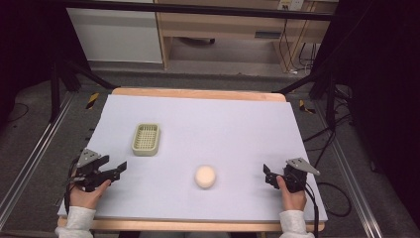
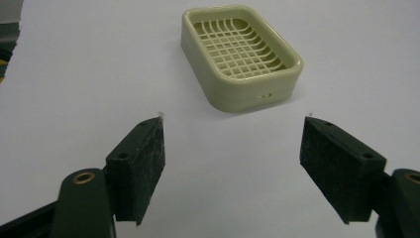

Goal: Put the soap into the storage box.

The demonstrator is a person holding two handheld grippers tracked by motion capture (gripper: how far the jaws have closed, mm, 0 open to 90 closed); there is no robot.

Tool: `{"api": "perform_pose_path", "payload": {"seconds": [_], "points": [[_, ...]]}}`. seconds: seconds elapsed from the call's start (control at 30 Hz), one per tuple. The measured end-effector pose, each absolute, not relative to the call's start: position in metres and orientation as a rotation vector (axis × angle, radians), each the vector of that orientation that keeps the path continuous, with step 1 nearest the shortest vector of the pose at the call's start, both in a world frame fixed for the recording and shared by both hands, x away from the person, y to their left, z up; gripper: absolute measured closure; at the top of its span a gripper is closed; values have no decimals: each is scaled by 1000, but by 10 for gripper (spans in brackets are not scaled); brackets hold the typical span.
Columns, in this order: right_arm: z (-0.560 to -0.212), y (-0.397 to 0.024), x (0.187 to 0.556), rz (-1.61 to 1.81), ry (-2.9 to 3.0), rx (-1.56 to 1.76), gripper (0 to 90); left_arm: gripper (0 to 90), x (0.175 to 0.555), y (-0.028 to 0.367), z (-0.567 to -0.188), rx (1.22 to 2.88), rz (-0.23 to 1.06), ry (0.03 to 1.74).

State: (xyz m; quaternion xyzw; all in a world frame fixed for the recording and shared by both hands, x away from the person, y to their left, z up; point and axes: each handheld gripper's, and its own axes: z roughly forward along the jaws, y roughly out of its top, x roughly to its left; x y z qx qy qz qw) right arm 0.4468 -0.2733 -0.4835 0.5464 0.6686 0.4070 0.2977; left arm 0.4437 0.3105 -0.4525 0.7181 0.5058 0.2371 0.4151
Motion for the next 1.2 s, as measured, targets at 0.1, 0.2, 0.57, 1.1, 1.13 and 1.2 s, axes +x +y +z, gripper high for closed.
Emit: {"api": "perform_pose_path", "payload": {"seconds": [0.1,0.2,0.57,1.1,1.13,1.2], "points": [[-484,-273,447,1078,1778,1449,44,258,443,309,-450,1818,605,1271],[-484,-273,447,1071,1779,1452,44,259,443,309,-448,1810,609,1272],[-486,-269,449,1018,1810,1437,45,251,445,301,-441,1829,602,1257],[-485,-270,449,1028,1805,1448,45,245,446,276,-436,1864,573,1190],[-485,-270,449,1029,1803,1448,45,246,445,274,-436,1878,572,1180],[-485,-270,449,1030,1803,1450,45,245,445,271,-435,1879,569,1171]]}}
